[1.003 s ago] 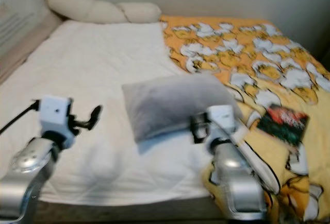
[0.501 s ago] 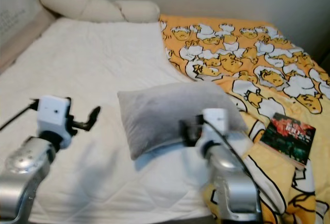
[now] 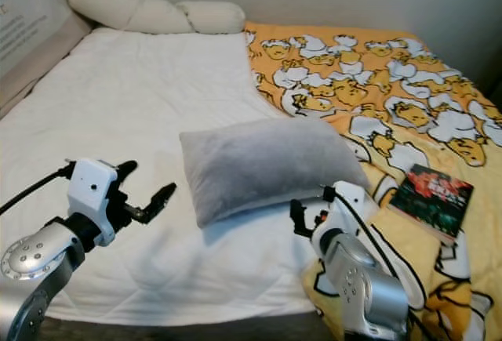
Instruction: Clean up the room
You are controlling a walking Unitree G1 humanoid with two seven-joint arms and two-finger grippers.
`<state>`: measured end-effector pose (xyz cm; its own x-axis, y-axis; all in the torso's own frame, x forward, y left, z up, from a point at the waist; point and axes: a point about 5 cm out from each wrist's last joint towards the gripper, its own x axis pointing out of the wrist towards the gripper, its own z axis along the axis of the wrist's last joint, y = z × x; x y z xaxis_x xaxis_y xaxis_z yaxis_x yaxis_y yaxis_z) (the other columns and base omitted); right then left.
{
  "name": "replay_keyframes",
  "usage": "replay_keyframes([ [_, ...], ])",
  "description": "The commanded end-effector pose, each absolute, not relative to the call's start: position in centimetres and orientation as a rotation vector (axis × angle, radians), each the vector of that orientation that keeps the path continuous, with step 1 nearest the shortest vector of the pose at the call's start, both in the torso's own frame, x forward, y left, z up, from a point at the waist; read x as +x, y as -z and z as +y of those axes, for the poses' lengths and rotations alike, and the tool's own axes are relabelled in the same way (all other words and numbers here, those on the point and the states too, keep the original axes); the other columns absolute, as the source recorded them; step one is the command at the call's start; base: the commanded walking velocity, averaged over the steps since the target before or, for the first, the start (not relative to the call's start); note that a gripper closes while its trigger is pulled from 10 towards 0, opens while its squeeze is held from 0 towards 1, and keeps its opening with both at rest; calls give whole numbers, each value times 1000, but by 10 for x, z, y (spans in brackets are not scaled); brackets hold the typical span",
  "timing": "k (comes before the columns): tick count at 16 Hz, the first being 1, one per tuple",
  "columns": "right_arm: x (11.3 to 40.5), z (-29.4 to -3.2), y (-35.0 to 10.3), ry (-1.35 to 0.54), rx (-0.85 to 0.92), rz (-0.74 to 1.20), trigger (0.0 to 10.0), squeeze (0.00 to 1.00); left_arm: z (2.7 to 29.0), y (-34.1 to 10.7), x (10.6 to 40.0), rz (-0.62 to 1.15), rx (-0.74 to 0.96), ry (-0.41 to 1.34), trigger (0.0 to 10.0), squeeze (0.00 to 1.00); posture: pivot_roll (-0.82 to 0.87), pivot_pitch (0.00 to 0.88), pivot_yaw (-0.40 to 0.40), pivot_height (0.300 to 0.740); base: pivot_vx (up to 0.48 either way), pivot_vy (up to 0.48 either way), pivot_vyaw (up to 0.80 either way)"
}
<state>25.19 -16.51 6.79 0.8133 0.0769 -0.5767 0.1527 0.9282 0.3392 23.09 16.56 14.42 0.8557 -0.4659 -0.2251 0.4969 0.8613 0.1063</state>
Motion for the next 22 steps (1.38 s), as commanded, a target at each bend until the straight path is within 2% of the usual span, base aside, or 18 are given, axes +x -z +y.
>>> replay_keyframes([
  [1,270,-164,-66,55,463,604,10000,1000,158,-145,237,201,170,625,10000,0,-79,0,-37,740,0,0,0],
  [5,308,-150,-57,36,653,573,10000,1000,147,-143,241,228,181,797,10000,0,-65,0,-27,740,0,0,0],
  [6,319,-145,-51,61,744,594,10000,816,145,-143,245,233,184,825,10000,0,-58,0,-27,740,0,0,0],
  [7,325,-140,-47,77,801,619,10000,0,145,-143,246,233,188,833,10000,0,-50,0,-29,740,0,0,0],
  [11,336,-127,-44,137,1012,631,10000,0,143,-143,247,228,191,847,10000,0,-30,0,-36,740,0,0,0],
  [12,341,-125,-48,134,1068,593,8745,0,143,-143,245,232,185,850,10000,0,-29,0,-35,740,0,0,0],
  [13,343,-125,-48,136,1082,578,5843,0,143,-143,245,236,182,851,10000,0,-29,0,-34,740,0,0,0],
  [14,345,-126,-50,140,1088,553,1176,0,143,-142,244,241,182,853,10000,0,-28,0,-33,740,0,0,0],
  [15,347,-127,-51,150,1086,540,0,0,143,-142,244,242,184,855,10000,0,-27,0,-30,740,0,0,0],
  [22,348,-126,-49,178,1032,540,0,0,144,-140,243,247,193,846,10000,0,-19,0,-32,740,0,0,0],
])
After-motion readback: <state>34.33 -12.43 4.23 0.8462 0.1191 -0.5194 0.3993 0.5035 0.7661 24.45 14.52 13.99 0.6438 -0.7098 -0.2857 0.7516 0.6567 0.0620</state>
